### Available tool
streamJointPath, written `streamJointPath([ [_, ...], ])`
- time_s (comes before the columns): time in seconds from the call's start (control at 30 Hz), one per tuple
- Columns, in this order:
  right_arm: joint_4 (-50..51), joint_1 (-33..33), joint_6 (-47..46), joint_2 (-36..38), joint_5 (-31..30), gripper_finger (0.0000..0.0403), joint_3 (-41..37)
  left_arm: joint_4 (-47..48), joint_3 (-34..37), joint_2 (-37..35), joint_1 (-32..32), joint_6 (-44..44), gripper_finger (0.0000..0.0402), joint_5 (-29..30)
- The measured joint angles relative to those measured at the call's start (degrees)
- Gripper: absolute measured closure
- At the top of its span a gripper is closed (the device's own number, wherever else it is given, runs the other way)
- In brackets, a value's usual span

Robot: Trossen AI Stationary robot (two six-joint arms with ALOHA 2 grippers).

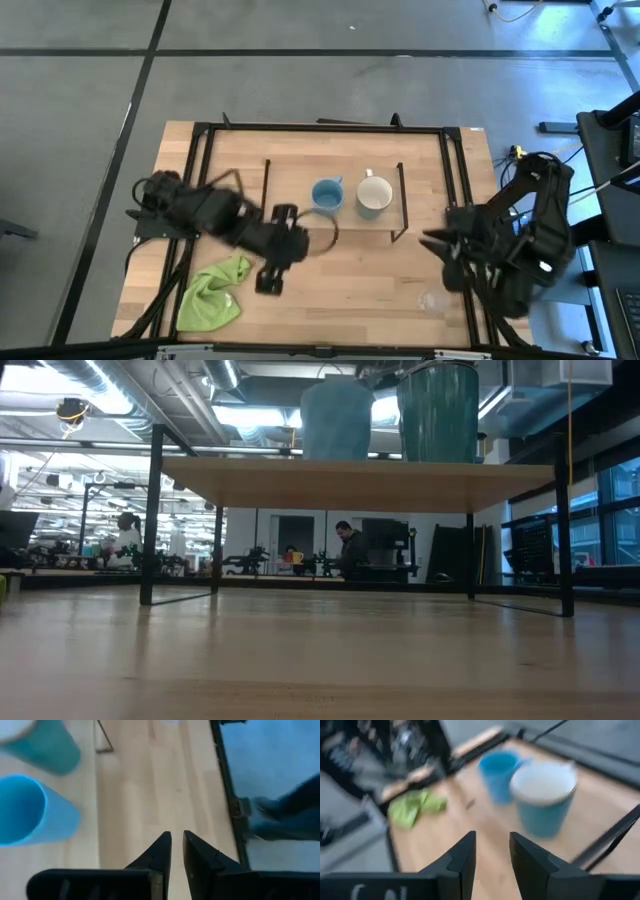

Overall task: Stack small to large cups/mugs on shelf
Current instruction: Put the blue mug on the shelf

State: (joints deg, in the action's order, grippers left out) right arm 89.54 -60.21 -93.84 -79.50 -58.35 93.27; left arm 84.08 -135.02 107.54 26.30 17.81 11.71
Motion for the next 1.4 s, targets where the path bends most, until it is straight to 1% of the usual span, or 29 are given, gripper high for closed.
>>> streamJointPath([
  [0.03,0.0,-1.3,-0.1,-0.1,1.7,0.0283,0.0,-0.7,0.2,0.3,1.7,0.6,0.0359,3.1],
  [0.1,-0.1,-3.0,-0.5,-0.1,3.8,0.0283,0.0,-1.0,0.9,1.2,2.9,1.5,0.0359,8.0],
  [0.2,-0.9,-3.6,-0.8,0.0,2.9,0.0283,0.0,3.3,3.5,2.5,1.6,3.4,0.0359,14.2],
  [0.3,-4.5,-3.2,-0.1,0.0,0.8,0.0283,0.0,4.3,7.7,2.7,-1.9,3.3,0.0359,15.7],
  [0.4,-9.5,-2.9,3.3,-0.9,-0.2,0.0283,0.0,4.2,10.8,2.7,-4.2,2.9,0.0359,16.9],
  [0.53,-11.3,-2.2,4.2,-2.2,-3.4,0.0283,0.0,6.1,11.6,0.4,-4.6,3.2,0.0359,20.6],
  [0.63,-10.5,0.9,4.5,-2.0,-3.5,0.0288,0.0,5.9,11.6,-2.7,-5.9,4.3,0.0359,23.5],
  [0.73,-10.6,4.4,7.7,-0.9,-4.1,0.0314,0.0,5.9,11.6,-6.6,-7.6,6.0,0.0359,25.9],
  [0.87,-11.0,9.2,14.8,1.3,-3.1,0.0373,1.3,5.3,11.6,-11.4,-10.1,5.8,0.0359,28.3],
  [0.93,-11.9,12.1,19.5,2.8,-3.0,0.0394,2.2,4.7,11.6,-13.3,-11.8,5.5,0.0359,28.1],
  [1.03,-14.2,17.4,26.5,5.4,-0.7,0.0393,3.0,2.7,11.6,-15.6,-14.6,2.6,0.0359,27.4],
  [1.1,-18.1,21.4,32.7,7.0,1.8,0.0396,3.0,0.3,11.6,-16.6,-17.8,-0.4,0.0359,25.1],
  [1.17,-22.5,25.9,38.3,8.3,5.3,0.0399,3.0,-1.3,11.6,-17.1,-22.0,-3.4,0.0359,20.9],
  [1.23,-27.0,31.0,43.6,9.3,10.2,0.0398,3.0,-3.0,11.6,-17.2,-26.9,-6.3,0.0359,15.7],
  [1.3,-31.1,36.0,47.9,9.5,15.7,0.0397,3.1,-4.6,11.6,-17.2,-31.7,-9.3,0.0359,9.1],
  [1.4,-35.2,42.6,52.0,8.8,25.0,0.0399,3.0,-8.6,11.5,-16.3,-38.0,-13.7,0.0359,-1.5],
])
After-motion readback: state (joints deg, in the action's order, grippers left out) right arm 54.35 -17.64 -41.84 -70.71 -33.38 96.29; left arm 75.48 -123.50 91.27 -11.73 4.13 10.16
